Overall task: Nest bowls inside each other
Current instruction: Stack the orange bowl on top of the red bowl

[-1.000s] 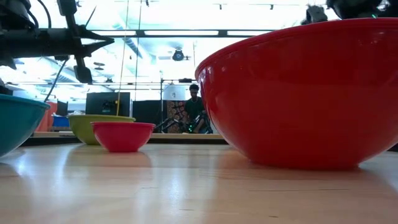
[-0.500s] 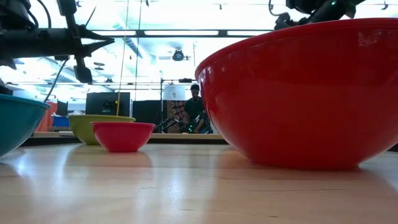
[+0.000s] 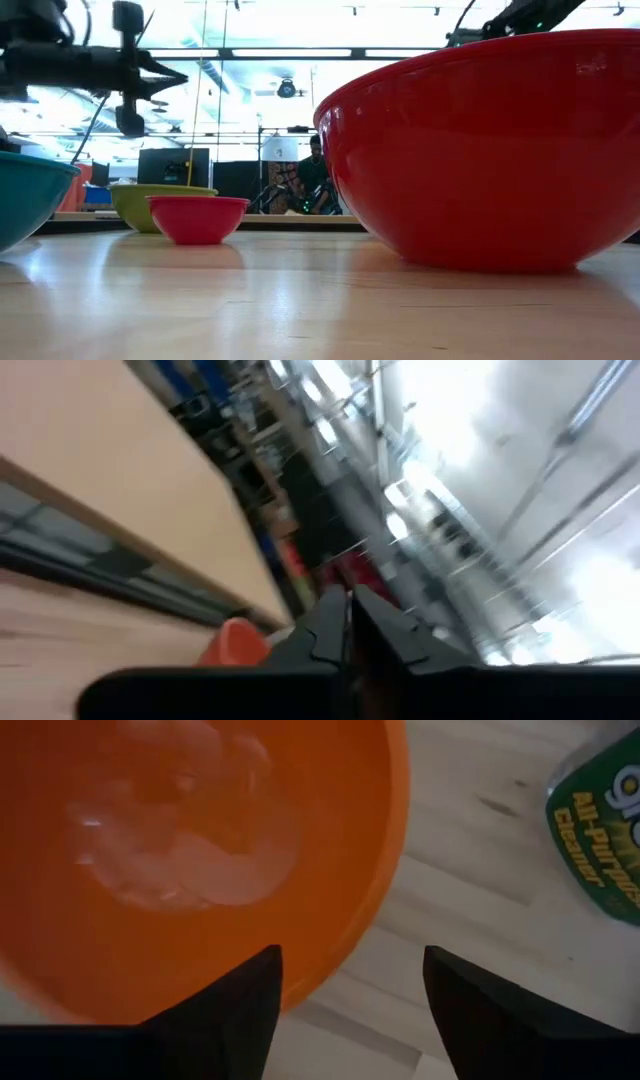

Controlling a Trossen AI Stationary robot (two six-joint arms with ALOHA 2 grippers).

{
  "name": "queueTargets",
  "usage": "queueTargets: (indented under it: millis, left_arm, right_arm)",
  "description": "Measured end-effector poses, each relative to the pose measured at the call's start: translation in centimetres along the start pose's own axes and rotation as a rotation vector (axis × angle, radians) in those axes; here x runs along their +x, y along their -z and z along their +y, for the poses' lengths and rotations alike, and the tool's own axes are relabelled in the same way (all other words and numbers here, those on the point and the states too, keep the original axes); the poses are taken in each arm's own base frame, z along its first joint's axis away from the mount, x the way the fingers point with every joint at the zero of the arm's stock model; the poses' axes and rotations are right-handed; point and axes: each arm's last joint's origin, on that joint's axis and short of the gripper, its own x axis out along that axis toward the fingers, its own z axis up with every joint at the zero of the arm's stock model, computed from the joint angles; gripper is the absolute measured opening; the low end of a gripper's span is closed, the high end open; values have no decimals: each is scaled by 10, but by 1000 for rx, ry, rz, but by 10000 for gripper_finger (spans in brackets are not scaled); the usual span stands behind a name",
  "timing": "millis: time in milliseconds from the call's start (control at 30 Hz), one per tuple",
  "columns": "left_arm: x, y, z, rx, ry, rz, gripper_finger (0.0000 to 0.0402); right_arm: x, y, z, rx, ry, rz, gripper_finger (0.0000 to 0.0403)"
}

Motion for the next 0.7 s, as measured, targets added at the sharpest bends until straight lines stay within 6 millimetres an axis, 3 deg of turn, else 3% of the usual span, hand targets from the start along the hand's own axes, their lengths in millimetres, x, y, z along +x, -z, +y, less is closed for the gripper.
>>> queueTargets:
  millis: [333,567,700]
  left_arm:
    - [30,-5,-39,359,-151,217,155]
    - [41,-1,-47,411,-232,340,171]
    - [44,3,-44,390,-252,358,172]
  right_arm:
    - [47,-13,5,-48,44,84,211]
    - [69,-13,7,-93,74,138,126]
    - [70,-15,10,-94,29,136,70]
